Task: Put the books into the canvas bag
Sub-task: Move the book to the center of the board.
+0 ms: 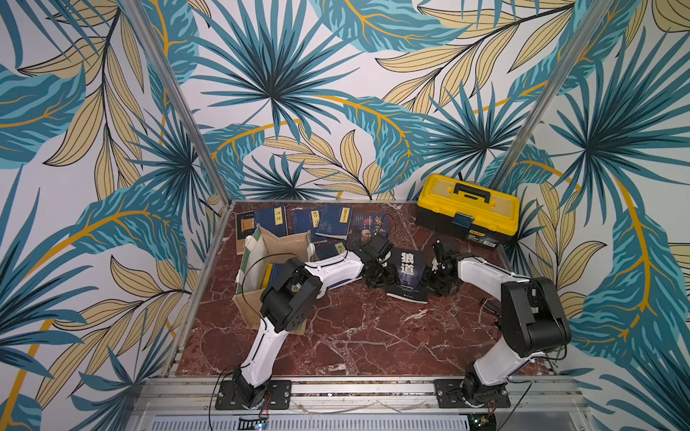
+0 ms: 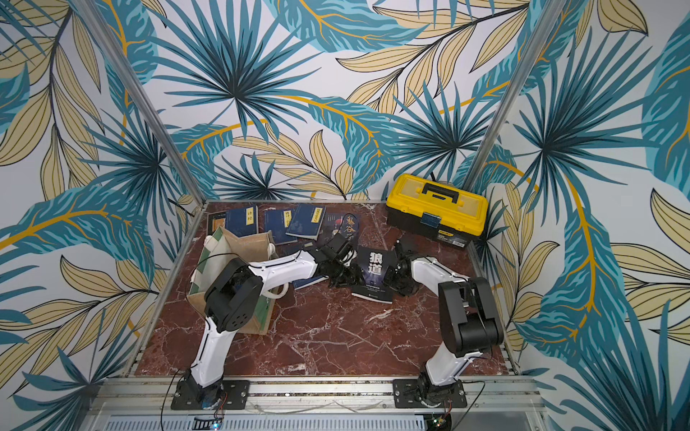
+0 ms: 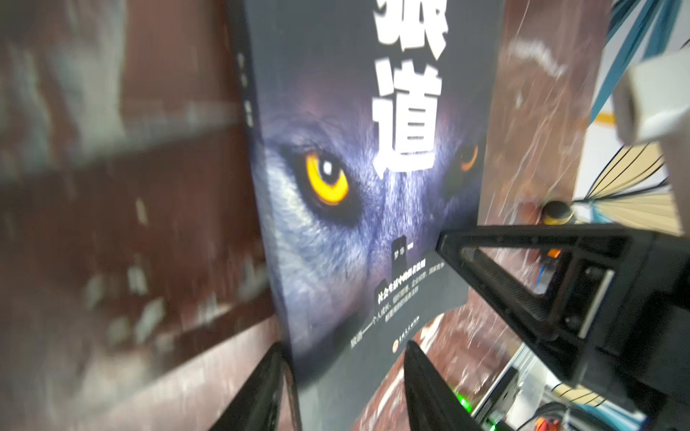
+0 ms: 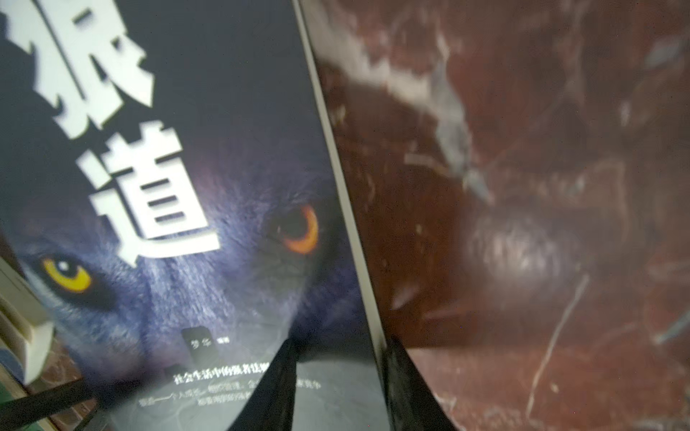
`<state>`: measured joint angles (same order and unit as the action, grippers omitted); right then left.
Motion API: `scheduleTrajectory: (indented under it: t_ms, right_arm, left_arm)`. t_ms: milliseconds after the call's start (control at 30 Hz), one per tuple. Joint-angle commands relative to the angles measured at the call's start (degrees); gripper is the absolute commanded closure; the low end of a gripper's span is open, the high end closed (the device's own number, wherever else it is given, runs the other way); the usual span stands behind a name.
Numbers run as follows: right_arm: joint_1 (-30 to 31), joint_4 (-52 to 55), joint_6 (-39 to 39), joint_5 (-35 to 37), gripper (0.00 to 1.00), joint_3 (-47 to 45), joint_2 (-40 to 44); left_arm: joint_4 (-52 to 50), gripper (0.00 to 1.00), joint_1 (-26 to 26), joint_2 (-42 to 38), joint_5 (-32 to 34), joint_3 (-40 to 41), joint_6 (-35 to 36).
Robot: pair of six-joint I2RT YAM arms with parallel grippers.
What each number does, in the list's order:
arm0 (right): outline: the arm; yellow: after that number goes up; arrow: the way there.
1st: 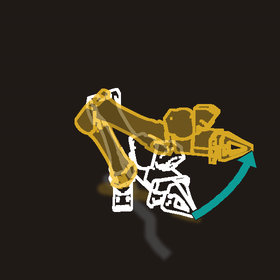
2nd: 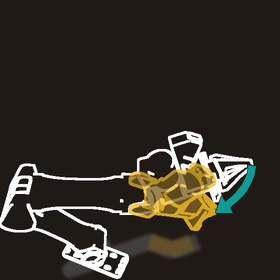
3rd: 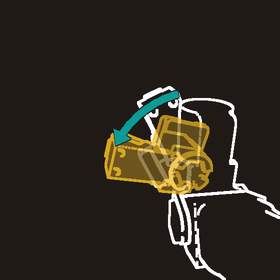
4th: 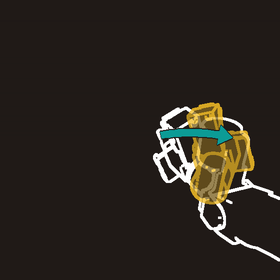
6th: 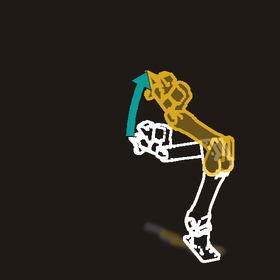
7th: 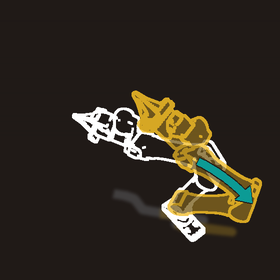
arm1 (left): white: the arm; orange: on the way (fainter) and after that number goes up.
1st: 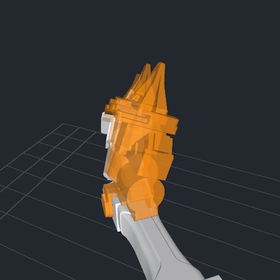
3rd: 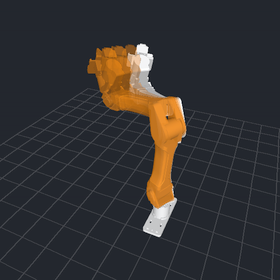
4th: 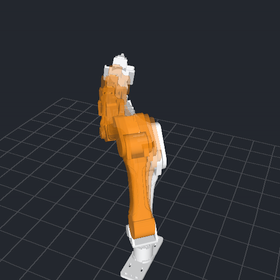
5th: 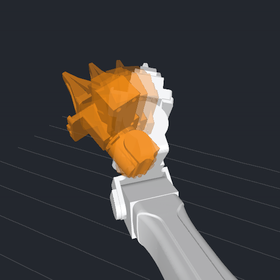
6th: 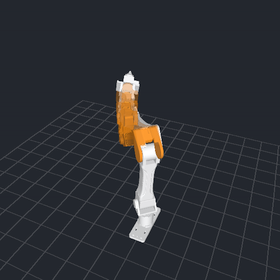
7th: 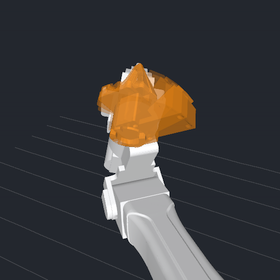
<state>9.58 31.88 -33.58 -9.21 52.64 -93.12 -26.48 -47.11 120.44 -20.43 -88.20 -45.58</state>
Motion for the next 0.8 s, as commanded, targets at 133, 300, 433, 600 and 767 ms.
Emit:
scheduleTrajectory:
  t_ms: [133,300,433,600,767]
  right_arm:
    - [13.4,2.5,-5.5,-4.4,0.61,-9.8,9.4]
    - [18.2,3.3,-9.1,-2.9,0.6,-14.3,15.3]
    - [18.3,6.4,-7.6,0.6,0.55,-14.4,18.7]
    - [18.2,8.0,-5.1,3.6,0.45,-11.5,18.2]
    - [18.0,6.5,-1.8,6.3,0.42,-8.2,13.3]
  left_arm:
    - [7.4,0.48,-11.0,-12.3,4.3,14.5,-5.0]
    - [8.5,0.48,-15.8,-20.1,8.9,26.5,-10.7]
    - [9.4,0.47,-17.1,-25.3,12.3,34.3,-14.8]
    - [10.4,0.44,-17.1,-29.9,16.4,38.0,-16.7]
    - [14.7,0.4,-16.0,-31.3,18.5,41.7,-22.5]
